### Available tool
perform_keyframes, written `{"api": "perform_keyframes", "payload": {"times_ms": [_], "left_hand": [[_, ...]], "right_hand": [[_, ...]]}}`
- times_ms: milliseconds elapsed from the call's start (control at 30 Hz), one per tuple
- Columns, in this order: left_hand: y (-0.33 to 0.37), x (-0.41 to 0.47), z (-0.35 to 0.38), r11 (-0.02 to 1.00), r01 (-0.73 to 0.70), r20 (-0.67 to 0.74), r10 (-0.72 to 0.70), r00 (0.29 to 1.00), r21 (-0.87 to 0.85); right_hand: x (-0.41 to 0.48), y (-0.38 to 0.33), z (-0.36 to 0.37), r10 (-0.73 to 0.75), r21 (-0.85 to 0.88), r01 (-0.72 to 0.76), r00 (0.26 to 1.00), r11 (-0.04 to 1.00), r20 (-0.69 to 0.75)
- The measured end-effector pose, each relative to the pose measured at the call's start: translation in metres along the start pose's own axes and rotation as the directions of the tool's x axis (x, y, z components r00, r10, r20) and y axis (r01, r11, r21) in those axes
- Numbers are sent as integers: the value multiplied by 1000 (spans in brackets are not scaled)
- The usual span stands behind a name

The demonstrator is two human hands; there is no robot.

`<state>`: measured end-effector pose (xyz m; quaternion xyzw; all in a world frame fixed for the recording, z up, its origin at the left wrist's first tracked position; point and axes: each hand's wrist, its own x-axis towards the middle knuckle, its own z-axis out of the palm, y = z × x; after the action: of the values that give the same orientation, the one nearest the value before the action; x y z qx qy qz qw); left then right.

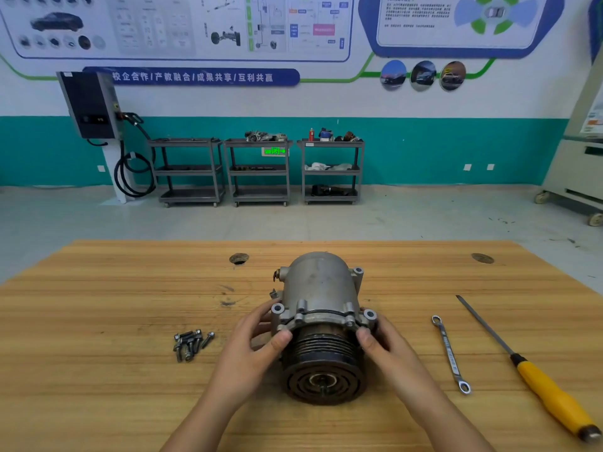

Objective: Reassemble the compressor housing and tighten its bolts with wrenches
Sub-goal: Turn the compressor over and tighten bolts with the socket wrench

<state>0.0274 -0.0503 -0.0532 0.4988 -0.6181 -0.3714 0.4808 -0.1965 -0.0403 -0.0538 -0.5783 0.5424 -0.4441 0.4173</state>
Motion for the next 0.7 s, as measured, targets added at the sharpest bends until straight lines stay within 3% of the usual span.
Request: {"api": "perform_keyframes", "payload": {"times_ms": [167, 400, 700], "left_hand": [[-2, 8, 4, 995, 18, 29, -15, 999, -100], [-14, 12, 7, 987, -15, -106, 32, 994, 158], [-13, 5, 15, 976, -75, -217, 120, 969, 203]], "right_hand": [[6, 9, 7, 30, -124, -27, 999, 992, 21], [8, 9, 5, -122, -277, 123, 992, 953, 23], [2, 8, 12, -118, -437, 83, 992, 896, -54]]}}
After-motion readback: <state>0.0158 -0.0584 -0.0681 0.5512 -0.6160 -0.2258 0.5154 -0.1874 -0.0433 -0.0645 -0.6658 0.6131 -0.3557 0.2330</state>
